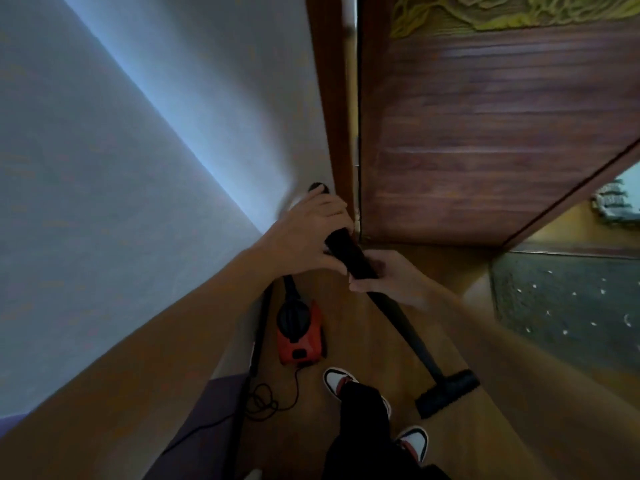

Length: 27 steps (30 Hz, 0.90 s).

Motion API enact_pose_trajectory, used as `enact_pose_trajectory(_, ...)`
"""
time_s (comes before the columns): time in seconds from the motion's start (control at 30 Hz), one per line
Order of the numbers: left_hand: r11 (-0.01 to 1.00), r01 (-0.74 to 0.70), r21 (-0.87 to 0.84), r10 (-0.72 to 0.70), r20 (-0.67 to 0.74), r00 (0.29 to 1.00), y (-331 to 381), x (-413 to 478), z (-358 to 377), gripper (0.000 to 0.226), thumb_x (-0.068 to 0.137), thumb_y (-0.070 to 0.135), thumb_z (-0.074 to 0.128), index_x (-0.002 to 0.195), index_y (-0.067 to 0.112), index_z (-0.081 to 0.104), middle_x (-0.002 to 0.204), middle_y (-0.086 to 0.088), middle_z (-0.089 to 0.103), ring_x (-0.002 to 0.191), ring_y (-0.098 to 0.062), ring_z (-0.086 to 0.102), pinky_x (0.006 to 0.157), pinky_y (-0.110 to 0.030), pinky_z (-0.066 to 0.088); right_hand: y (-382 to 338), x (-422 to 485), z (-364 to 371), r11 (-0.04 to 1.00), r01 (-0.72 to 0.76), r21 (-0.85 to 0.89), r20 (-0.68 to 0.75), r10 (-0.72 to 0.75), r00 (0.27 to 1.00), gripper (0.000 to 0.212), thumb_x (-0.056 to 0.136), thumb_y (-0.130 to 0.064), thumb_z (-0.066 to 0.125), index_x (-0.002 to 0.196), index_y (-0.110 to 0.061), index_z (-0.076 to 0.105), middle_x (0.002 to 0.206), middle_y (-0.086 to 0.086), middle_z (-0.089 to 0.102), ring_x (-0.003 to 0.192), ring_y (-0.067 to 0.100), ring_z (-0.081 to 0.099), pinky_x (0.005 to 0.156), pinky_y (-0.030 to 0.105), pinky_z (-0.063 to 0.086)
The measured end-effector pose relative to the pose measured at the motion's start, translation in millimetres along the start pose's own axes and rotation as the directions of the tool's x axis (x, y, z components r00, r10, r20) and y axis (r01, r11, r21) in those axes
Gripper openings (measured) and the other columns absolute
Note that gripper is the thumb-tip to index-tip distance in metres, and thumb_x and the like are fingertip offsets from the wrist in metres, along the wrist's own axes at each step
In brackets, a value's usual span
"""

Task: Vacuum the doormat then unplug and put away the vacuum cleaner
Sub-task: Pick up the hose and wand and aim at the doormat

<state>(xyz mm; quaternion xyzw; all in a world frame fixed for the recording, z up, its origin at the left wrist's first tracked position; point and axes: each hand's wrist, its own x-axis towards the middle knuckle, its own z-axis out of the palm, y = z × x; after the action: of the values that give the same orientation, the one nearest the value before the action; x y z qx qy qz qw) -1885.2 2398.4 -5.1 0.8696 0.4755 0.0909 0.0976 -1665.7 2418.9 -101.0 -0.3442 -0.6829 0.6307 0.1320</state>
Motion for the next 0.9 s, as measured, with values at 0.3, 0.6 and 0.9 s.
enact_pose_trajectory(0.3,0.957,0.179,-0.228,-0.183,0.001,0.983,67.5,-3.5,22.2,0.049,0.069,0.059,0.081,0.093,0.022,0.058,0.087,0.014,0.052,0.082,-0.001,0.040,0.077,-0.012,0.033,27.3,-82.2,-0.3,0.995,0.042,0.088,-0.282,-0.015,0.959,0.043,0.080,-0.016,0.085,0.121,-0.022,0.074,0.109,-0.013,0.075,0.101,-0.001,0.070,0.086,0.017,0.053)
enact_pose_trajectory(0.6,0.815,0.477,-0.329,-0.225,0.580,0.783,105.5,-7.9,72.5,0.031,0.088,0.050,0.067,0.100,0.022,0.060,0.083,0.001,0.066,0.072,-0.017,0.065,0.073,-0.043,0.056,60.4,-128.6,-5.9,0.996,-0.071,0.049,-0.160,0.078,0.984,0.044,0.079,-0.010,0.085,0.117,-0.028,0.075,0.112,-0.013,0.077,0.108,0.006,0.070,0.098,0.031,0.056)
enact_pose_trajectory(0.9,0.449,0.622,-0.641,-0.177,0.619,0.766,118.8,-18.6,152.4,0.027,0.089,0.038,0.068,0.096,0.013,0.073,0.071,-0.001,0.066,0.059,-0.014,0.060,0.062,-0.035,0.048,91.2,-135.0,-10.7,0.966,-0.248,-0.073,-0.110,0.239,0.965,0.044,0.081,-0.014,0.084,0.107,-0.046,0.072,0.098,-0.031,0.071,0.098,-0.007,0.065,0.083,0.014,0.048)
